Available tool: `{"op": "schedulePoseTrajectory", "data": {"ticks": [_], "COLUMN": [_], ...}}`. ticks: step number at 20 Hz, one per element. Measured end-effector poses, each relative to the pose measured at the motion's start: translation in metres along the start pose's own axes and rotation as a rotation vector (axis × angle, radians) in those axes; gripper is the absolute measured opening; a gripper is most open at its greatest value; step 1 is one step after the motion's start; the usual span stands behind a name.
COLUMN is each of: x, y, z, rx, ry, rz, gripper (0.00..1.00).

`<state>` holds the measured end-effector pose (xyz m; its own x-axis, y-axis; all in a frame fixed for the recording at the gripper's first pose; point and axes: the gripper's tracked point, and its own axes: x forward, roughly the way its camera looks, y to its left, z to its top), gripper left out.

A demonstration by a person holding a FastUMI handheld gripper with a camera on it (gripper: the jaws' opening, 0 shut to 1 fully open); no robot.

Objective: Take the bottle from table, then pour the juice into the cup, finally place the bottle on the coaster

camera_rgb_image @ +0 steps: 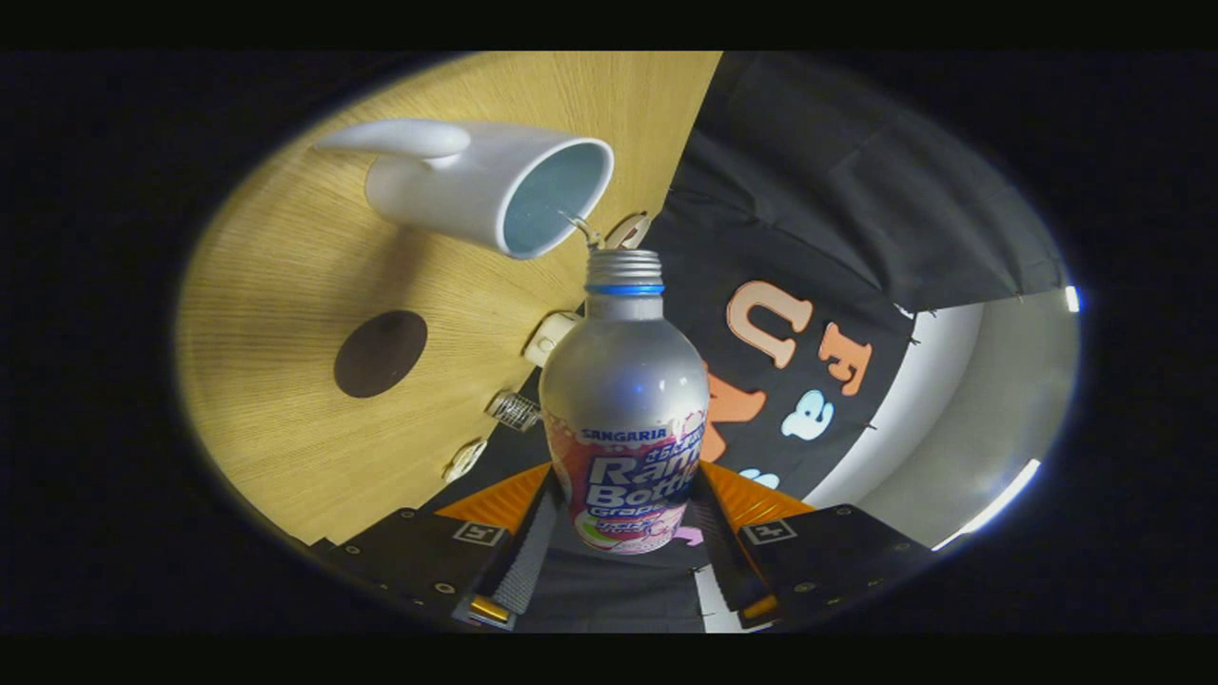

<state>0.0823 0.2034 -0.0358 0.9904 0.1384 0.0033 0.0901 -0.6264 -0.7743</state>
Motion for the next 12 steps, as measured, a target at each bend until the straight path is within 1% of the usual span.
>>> {"op": "schedulePoseTrajectory", "data": {"ticks": [12], "x": [-0.0010], "y": [-0.0037], "z": [0.0008], "rx": [-0.049], "ry": [-0.001], "rz": [0.007], "gripper": [0.75]}}
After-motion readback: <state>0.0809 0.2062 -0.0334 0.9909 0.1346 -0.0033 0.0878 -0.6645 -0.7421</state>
